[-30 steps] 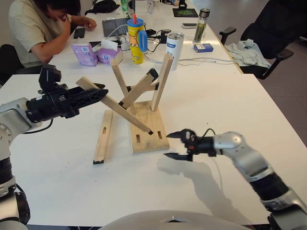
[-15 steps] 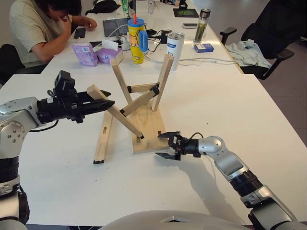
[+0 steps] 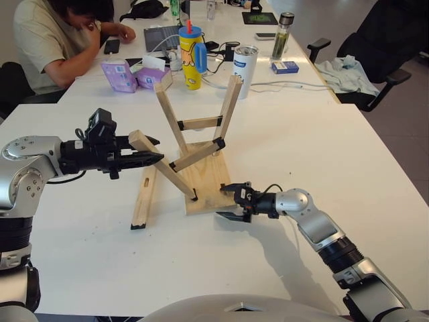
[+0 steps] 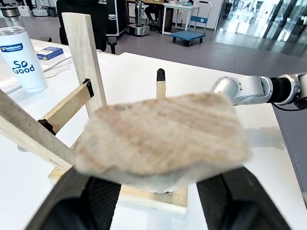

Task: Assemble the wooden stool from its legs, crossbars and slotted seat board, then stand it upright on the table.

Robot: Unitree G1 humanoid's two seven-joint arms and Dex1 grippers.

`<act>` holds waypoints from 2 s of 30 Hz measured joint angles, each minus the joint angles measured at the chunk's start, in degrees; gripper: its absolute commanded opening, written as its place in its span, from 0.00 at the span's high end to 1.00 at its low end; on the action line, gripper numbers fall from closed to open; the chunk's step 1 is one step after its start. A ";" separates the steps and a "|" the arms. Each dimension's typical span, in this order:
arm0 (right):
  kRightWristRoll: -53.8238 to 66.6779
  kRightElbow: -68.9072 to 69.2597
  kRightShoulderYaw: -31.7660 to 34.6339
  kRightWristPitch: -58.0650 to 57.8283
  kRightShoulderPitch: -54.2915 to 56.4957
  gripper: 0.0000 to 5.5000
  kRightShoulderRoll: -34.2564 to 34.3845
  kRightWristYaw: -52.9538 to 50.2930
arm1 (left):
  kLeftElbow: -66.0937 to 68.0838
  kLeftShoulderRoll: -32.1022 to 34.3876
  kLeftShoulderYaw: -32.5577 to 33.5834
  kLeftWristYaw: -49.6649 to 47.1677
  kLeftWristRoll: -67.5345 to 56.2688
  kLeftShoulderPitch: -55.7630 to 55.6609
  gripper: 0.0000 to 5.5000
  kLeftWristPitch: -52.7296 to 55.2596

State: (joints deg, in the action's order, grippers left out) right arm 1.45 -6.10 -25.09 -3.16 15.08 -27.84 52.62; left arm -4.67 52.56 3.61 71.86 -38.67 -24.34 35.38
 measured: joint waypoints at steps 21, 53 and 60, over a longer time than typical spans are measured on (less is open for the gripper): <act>-0.51 2.47 -0.64 -3.81 -0.72 0.32 -0.42 0.33 | -4.62 -0.33 -10.88 0.68 9.06 -2.62 0.62 -8.56; 1.31 11.11 0.07 -16.26 -7.69 0.32 8.31 -11.39 | -24.77 -23.38 7.54 -54.74 18.97 36.23 0.16 14.88; 1.61 12.48 -0.66 -17.88 -8.45 0.32 9.19 -12.27 | -30.02 -29.30 4.40 -60.65 19.24 39.32 0.16 22.94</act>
State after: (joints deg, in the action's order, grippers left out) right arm 3.06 6.38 -25.75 -21.05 6.63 -18.65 40.35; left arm -34.69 23.26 8.01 11.21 -19.43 14.98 58.33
